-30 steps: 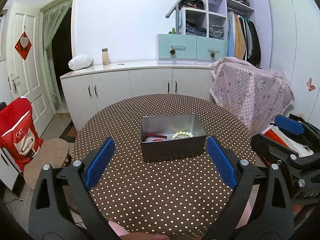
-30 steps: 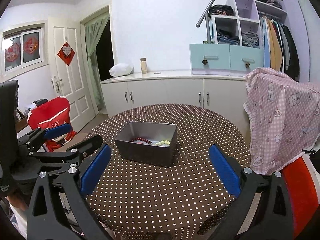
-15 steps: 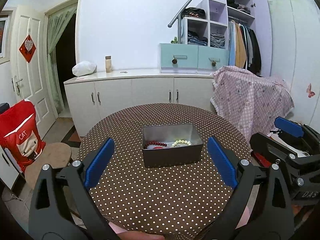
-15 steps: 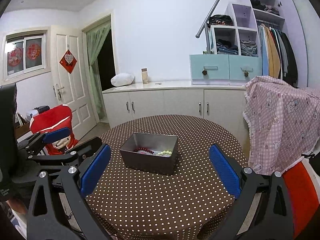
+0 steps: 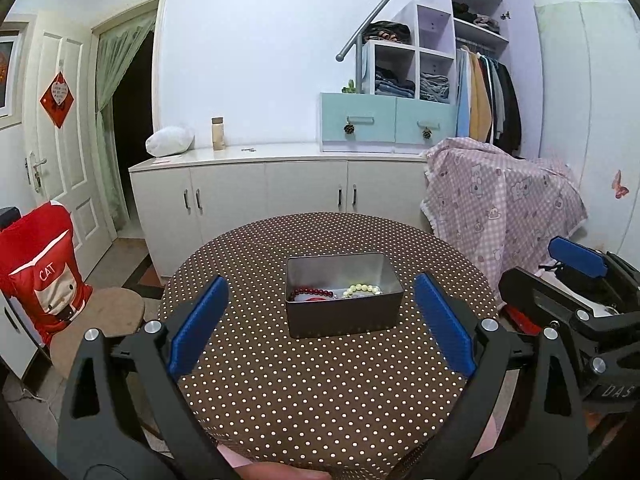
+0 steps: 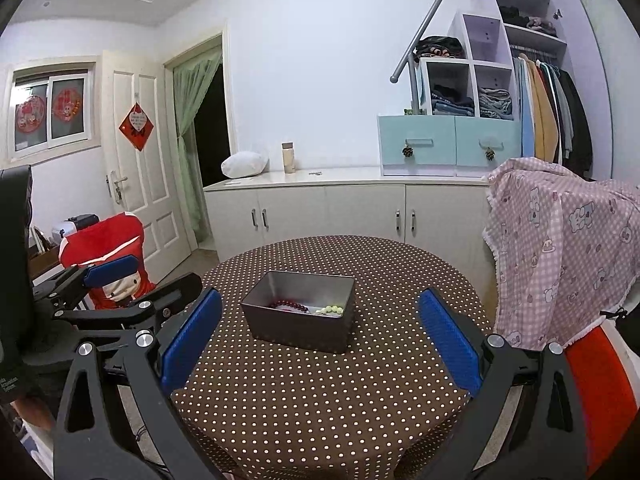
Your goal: Organize jewelry
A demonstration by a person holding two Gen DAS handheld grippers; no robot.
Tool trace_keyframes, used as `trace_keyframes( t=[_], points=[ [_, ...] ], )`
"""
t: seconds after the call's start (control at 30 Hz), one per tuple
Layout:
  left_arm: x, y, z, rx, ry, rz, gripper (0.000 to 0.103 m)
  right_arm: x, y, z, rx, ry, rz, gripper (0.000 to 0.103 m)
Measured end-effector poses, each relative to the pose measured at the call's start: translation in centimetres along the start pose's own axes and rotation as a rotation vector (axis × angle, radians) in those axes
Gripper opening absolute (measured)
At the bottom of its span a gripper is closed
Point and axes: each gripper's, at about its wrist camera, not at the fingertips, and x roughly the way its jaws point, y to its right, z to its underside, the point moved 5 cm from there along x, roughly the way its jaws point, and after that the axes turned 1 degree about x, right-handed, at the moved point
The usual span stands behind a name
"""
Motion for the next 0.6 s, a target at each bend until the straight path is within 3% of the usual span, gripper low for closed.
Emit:
trace_keyframes(
  t=[0.6],
  points=[
    [-0.27,0.21,0.01,0.003,-0.001,0.002,0.093,-0.36,0.24,0.09,0.007,-0.004,0.0,0.095]
  ],
)
